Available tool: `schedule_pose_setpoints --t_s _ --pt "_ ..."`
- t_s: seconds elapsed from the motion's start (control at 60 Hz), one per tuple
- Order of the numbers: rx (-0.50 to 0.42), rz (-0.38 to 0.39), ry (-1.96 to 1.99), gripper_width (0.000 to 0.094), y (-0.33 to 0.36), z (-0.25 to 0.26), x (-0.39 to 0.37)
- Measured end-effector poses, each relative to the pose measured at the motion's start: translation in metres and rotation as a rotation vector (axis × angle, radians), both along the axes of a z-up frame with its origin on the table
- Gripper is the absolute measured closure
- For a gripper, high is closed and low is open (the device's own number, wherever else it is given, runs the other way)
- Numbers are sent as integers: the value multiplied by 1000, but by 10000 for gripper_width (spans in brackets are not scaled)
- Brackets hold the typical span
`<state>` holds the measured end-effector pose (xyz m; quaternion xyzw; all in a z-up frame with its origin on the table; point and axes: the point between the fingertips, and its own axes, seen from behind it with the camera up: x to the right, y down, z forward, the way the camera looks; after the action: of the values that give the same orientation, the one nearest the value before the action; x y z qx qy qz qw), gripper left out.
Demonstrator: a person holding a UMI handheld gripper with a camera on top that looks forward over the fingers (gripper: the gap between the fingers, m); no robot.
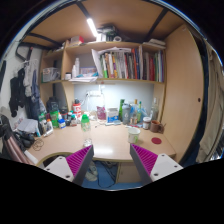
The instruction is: Pour water
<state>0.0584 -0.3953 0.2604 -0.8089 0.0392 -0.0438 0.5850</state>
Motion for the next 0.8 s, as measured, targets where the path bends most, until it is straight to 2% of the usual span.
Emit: schedule_pose_setpoints --t_s 0.283,0.417,0.567,0.8 --pt "29 -48 31 104 -3 3 -31" --pt "35 -16 88 101 25 -10 -48" --pt "34 28 85 103 93 -43 -69" --pt "27 129 56 106 246 -114 -126"
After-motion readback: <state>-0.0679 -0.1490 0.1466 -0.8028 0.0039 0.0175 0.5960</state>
